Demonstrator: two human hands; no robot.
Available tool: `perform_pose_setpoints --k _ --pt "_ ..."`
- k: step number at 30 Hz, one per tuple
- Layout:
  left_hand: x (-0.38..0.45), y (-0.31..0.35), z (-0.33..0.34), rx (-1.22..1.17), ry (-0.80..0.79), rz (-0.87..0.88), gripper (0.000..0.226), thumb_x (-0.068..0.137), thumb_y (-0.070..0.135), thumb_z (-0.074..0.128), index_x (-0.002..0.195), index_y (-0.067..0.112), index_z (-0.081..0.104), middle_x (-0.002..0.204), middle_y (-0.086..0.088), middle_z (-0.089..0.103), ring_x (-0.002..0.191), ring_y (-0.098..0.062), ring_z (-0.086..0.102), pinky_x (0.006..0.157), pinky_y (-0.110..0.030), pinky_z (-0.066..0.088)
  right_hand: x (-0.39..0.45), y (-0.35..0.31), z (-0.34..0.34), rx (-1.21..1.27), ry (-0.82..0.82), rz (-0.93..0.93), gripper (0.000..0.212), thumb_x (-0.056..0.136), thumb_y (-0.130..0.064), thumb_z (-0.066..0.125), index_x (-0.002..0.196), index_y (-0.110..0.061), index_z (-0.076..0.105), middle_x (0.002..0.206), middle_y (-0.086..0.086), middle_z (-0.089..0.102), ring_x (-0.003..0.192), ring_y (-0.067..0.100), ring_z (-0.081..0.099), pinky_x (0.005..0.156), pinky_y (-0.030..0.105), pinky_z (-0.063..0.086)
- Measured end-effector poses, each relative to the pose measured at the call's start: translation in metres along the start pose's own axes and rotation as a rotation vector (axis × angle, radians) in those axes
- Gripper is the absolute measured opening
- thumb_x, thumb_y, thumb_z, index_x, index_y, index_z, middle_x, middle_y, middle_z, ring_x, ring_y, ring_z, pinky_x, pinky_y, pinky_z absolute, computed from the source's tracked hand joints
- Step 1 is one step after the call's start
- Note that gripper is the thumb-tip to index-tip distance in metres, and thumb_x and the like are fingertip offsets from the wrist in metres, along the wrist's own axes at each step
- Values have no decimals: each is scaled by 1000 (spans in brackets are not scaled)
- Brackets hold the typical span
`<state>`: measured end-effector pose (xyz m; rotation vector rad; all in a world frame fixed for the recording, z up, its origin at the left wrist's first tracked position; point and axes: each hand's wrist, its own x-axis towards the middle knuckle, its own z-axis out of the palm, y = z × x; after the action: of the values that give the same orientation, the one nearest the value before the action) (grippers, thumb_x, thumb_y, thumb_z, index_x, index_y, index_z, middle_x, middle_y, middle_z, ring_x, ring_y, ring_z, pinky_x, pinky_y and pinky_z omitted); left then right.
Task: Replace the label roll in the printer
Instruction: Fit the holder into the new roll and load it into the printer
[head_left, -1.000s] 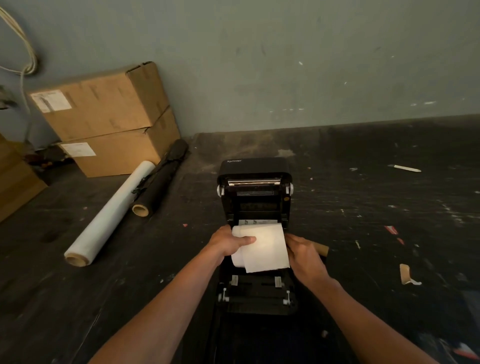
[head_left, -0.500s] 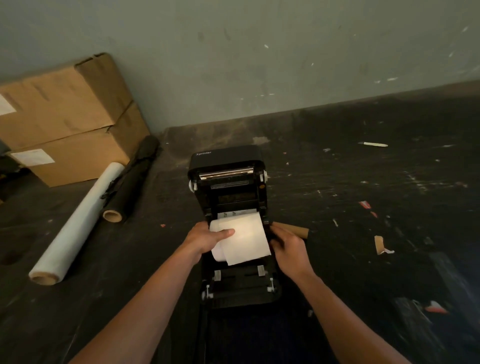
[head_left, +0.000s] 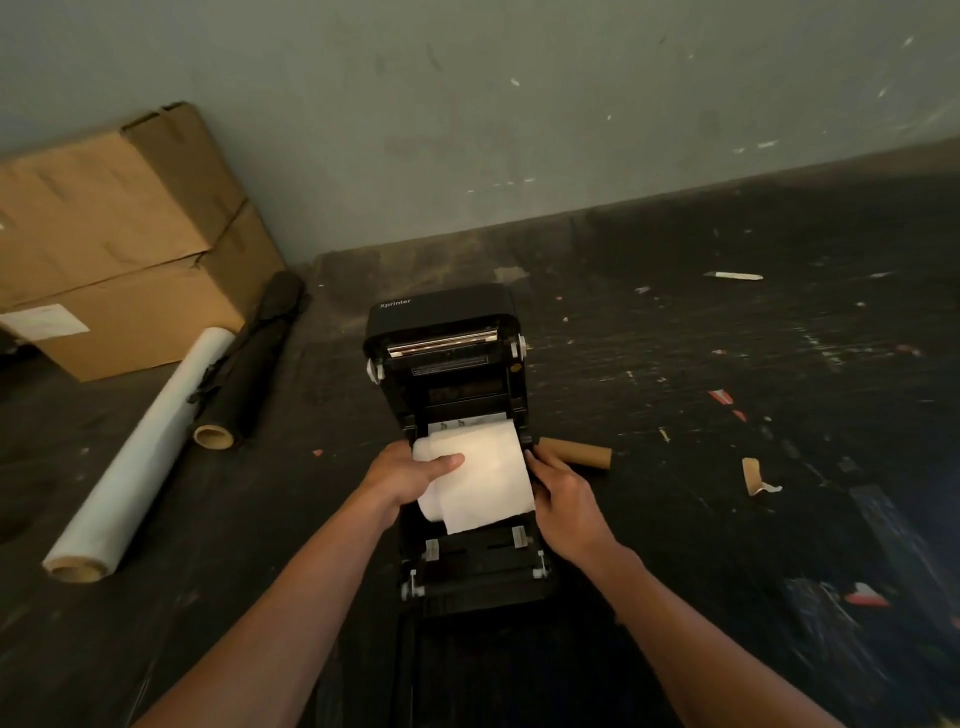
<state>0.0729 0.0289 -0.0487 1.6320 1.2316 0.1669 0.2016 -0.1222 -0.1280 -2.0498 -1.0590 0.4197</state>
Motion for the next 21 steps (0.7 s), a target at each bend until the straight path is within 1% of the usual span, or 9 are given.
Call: perform_pose_setpoints --k 2,4,6,10,13,16,18,20,21 --pt "-2 -1 2 -8 10 8 58 79 30 78 127 7 54 126 -12 60 112 -27 57 91 -38 47 0 0 -2 -14 -16 0 54 92 -3 49 142 -16 34 153 2 27 140 16 23 105 19 16" --pt "-4 -2 4 -11 15 19 59 79 30 78 128 7 53 127 -12 60 115 -28 56 97 -43 47 1 -2 -3 6 -27 1 53 92 -4 49 141 -16 35 152 2 28 140 16 24 110 24 19" --pt "-5 -3 6 -12 24 34 59 79 30 78 128 9 53 128 -11 59 117 -28 56 99 -44 47 1 -4 -5 44 -33 4 51 93 -7 50 141 -16 36 152 2 29 140 16 24 112 29 21" --pt "-5 -7 4 -18 17 45 56 79 29 78 126 10 55 126 -9 60 115 -26 56 92 -38 47 0 -2 -4 80 -35 22 50 93 -10 50 140 -19 38 151 -2 30 140 14 24 111 29 21" --pt "-4 -8 1 -24 -19 66 55 79 30 78 126 11 57 124 -7 62 109 -23 58 88 -36 48 5 -1 -9 44 -7 -4 43 92 -11 53 133 -19 48 143 -2 43 131 11 37 104 20 25" --pt "-4 -8 -4 -41 -69 71 49 78 32 78 120 15 59 115 -3 63 91 -12 57 68 -24 44 20 -5 -23 -100 2 -81 30 89 -12 57 118 -17 61 124 0 57 111 8 54 97 16 35" --pt "0 -9 -6 -61 -94 57 43 78 34 77 114 19 60 104 2 63 81 -5 55 60 -19 40 33 -9 -34 -191 -69 -138 23 88 -15 59 111 -17 65 114 1 60 102 9 55 96 25 44" --pt "2 -10 -8 -66 -87 39 38 79 42 74 108 22 62 104 3 63 82 -4 57 63 -20 43 42 -12 -42 -273 -132 -205 22 87 -19 61 109 -17 66 112 2 59 98 10 55 92 29 47" --pt "3 -11 -10 -61 -79 30 43 81 47 71 113 20 61 112 0 63 89 -9 59 72 -23 46 45 -13 -45 -292 -153 -229 23 87 -20 62 109 -17 65 112 1 58 97 8 54 91 28 48"
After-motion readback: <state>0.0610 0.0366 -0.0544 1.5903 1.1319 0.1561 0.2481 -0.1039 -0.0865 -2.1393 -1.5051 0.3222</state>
